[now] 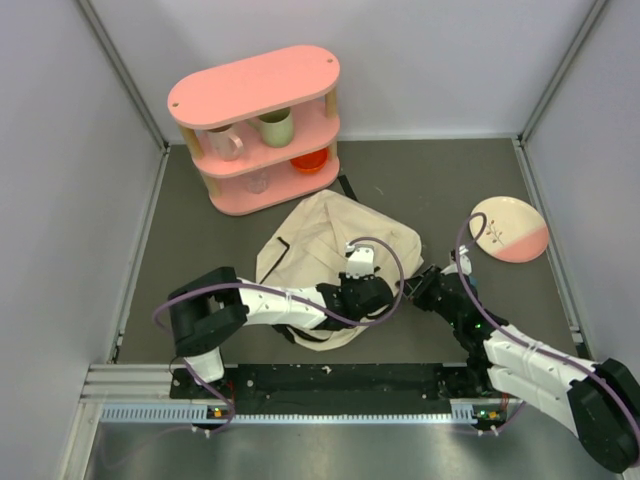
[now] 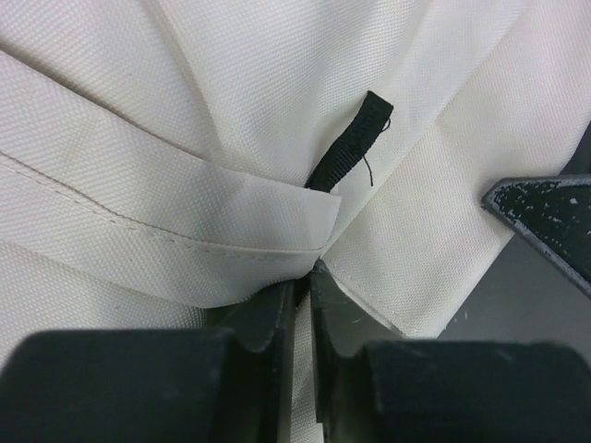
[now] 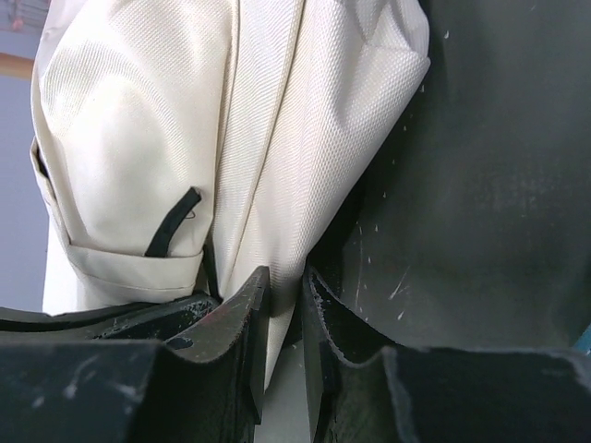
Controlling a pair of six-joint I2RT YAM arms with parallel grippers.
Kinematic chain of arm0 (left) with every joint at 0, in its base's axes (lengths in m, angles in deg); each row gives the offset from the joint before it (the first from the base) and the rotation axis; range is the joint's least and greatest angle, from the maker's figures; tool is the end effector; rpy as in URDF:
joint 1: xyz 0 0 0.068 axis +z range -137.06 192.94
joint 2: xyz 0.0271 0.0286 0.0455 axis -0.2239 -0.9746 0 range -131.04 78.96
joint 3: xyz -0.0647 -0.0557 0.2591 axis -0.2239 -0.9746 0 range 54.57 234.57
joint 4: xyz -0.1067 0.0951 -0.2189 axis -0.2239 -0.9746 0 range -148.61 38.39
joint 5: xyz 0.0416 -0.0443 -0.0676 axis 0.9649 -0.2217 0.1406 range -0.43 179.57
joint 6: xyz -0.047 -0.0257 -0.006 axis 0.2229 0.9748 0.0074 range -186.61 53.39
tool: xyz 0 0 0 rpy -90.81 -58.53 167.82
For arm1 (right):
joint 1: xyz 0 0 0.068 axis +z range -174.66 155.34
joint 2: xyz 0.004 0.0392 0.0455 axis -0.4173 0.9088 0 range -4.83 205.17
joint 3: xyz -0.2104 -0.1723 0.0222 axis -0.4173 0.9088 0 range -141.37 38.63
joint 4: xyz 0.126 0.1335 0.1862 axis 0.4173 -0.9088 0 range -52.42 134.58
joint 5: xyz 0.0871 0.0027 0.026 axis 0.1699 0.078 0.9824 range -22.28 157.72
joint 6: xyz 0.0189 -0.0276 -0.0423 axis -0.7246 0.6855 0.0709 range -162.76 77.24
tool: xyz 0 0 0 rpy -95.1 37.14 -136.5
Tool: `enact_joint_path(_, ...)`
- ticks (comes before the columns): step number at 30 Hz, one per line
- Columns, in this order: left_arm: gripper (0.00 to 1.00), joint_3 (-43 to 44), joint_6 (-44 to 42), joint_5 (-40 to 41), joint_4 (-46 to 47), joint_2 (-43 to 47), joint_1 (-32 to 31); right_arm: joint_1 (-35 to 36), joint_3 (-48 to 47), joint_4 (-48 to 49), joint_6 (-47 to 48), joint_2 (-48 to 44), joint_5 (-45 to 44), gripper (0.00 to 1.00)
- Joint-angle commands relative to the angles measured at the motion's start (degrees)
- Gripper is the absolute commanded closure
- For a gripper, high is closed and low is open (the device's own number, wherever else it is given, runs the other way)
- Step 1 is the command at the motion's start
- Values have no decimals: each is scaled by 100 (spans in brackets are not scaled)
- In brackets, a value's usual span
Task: Pack the student bag
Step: Zip the student bag at the center of the board.
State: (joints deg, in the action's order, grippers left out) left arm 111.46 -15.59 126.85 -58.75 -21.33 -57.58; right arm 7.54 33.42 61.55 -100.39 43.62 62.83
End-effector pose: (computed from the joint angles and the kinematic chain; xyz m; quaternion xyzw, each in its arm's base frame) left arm 0.1376 -0.3240 0.1695 0.0447 0.8973 -0.1323 0.4188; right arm 0.1393 0.0841 0.1386 0.2087 0.8228 0.3467 0.3991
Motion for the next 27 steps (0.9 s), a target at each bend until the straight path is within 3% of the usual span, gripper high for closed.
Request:
enact_joint_path(1,92,104,136,482,854,-43,74,49,56,8,85,-98,154,81)
enact_joint_path(3,100,78,153,500,845,9,74,49,56,-18,76,-116,154,81)
enact_joint_path(7,100,-211,-82,395,1090,246,39,49,47,-115,94,-151,76,81)
enact_joint_path(15,100,-1275,-1007,-931,2655,1055,-164,49,-164,-291,208,-151,-83,80)
enact_joint_path(18,100,-1425,-1147,-916,2910,1029,-190,49,-182,-230,208,-64,-39,80)
enact_joint_path(20,82,-1312,-1121,-819,2727,916,-190,49,-182,-186,217,-28,-13,80)
enact_joint_path(23,66,-935,-1077,-643,2323,652,-181,49,-191,-186,217,-37,14,80)
enact_joint_path(27,59,-512,-1095,-704,2023,519,-225,58,-182,-229,225,-107,40,80)
